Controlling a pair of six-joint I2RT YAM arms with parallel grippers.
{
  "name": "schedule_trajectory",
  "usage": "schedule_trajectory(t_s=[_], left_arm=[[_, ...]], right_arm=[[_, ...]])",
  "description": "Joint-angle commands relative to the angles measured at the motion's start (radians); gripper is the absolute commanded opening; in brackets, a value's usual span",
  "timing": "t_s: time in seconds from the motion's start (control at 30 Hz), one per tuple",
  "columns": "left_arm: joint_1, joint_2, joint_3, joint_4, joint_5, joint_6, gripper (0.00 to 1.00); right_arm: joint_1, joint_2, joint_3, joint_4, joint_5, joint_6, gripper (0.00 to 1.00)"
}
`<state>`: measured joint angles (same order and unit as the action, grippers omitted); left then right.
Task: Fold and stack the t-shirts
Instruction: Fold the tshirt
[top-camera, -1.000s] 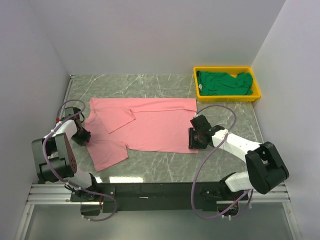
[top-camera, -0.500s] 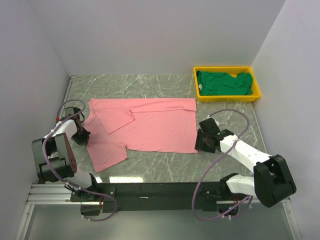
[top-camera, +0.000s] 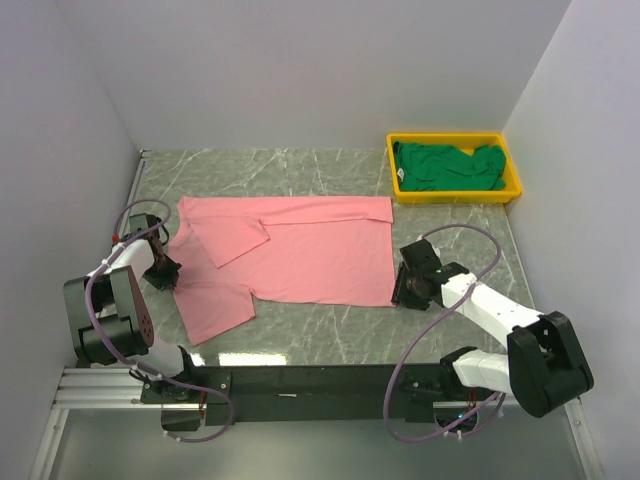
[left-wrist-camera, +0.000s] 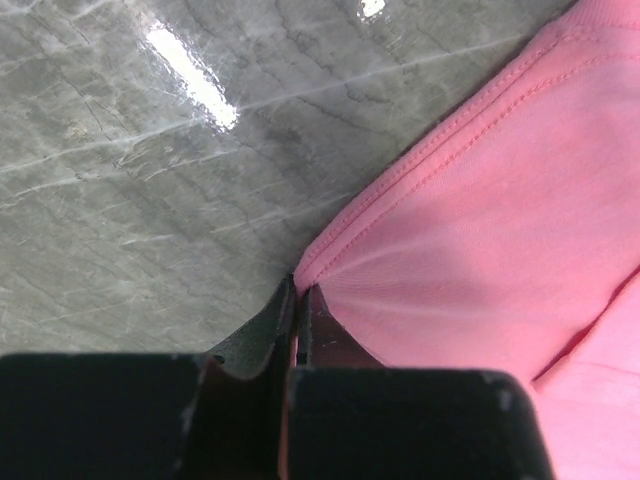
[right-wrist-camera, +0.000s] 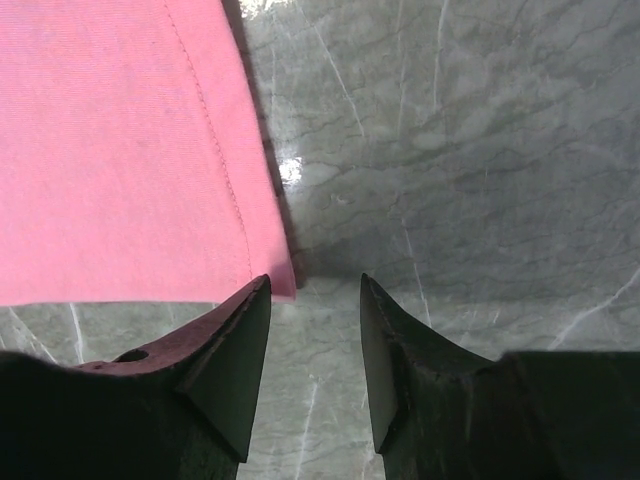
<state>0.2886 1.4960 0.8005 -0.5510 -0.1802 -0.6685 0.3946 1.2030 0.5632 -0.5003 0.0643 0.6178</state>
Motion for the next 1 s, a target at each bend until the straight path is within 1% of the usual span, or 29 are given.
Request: schedule_trajectory(t_s=[0.0, 0.27, 0.6, 0.97], left_arm=[[0.003, -0.036, 0.0, -0.021, -0.001, 0.012, 0.01], [0.003, -0.039, 0.003, -0.026, -0.008, 0.009, 0.01], [0.004, -0.051, 0.003, -0.027, -0.015, 0.009, 0.01], [0.003, -0.056, 0.002, -0.033, -0.028, 0.004, 0.01]], right_arm=[[0.0, 0.016, 0.036, -0.007, 0.023, 0.019, 0.48], [0.032, 0.059, 0.046, -0.004, 0.011, 0.031, 0.47], [0.066, 0.073, 0.078, -0.052, 0.055, 0.042, 0.46], [0.119, 0.161, 0.055, -0.032, 0.072, 0.065, 0.45]])
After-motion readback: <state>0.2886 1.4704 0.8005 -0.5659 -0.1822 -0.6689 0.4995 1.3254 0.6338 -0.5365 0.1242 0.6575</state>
